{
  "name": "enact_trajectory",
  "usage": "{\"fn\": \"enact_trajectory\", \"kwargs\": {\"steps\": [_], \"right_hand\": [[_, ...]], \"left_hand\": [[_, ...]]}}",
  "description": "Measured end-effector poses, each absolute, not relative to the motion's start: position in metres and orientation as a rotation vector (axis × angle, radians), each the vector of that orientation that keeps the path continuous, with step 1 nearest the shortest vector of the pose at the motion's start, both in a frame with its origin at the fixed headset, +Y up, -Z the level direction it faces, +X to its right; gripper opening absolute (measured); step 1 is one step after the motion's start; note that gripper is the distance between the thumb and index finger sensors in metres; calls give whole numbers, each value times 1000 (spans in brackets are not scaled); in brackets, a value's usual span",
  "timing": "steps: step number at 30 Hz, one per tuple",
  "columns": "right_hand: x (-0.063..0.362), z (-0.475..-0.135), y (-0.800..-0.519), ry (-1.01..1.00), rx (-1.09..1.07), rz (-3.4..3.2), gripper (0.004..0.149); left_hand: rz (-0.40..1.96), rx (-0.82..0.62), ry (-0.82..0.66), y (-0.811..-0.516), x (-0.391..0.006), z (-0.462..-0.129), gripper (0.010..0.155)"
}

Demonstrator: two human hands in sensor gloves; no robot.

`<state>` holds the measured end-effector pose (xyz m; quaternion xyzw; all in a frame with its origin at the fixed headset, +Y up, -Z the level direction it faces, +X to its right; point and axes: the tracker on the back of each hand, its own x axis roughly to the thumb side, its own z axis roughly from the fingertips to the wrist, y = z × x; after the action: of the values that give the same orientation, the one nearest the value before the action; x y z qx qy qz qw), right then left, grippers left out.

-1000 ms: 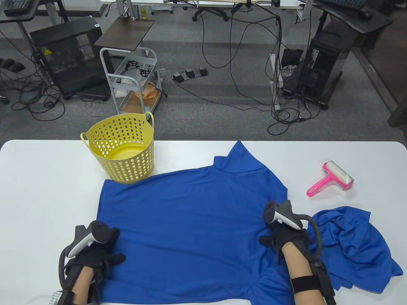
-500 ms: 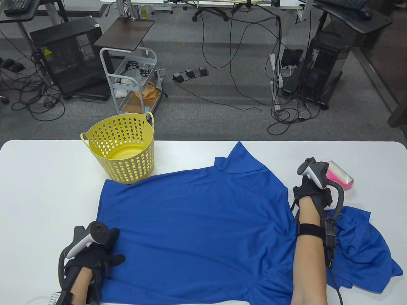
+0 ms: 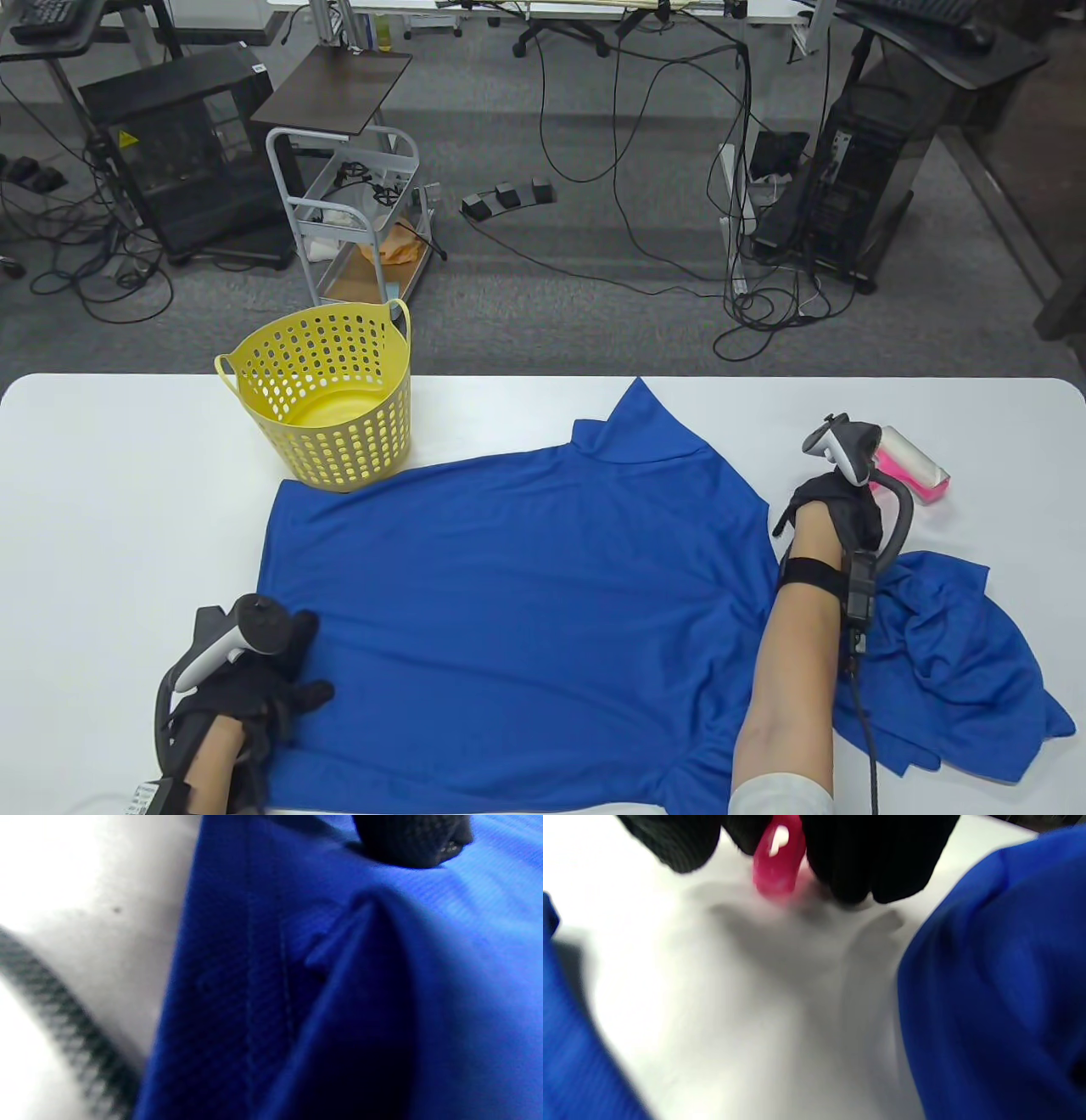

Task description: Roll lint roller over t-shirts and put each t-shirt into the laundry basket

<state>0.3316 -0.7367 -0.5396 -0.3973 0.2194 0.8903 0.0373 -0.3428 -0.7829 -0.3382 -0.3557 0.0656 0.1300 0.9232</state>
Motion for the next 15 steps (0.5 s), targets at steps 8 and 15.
{"fn": "enact_trajectory", "kwargs": {"steps": [8,15], "right_hand": [[324,-520,-707,280,-1374,2972,38],[289,-480,-656,-10,-950,3008,56]], "left_hand": [[267,-743,131,-783,-343,-338,89],[270,-763,125,-784,-343,-338,90]]}}
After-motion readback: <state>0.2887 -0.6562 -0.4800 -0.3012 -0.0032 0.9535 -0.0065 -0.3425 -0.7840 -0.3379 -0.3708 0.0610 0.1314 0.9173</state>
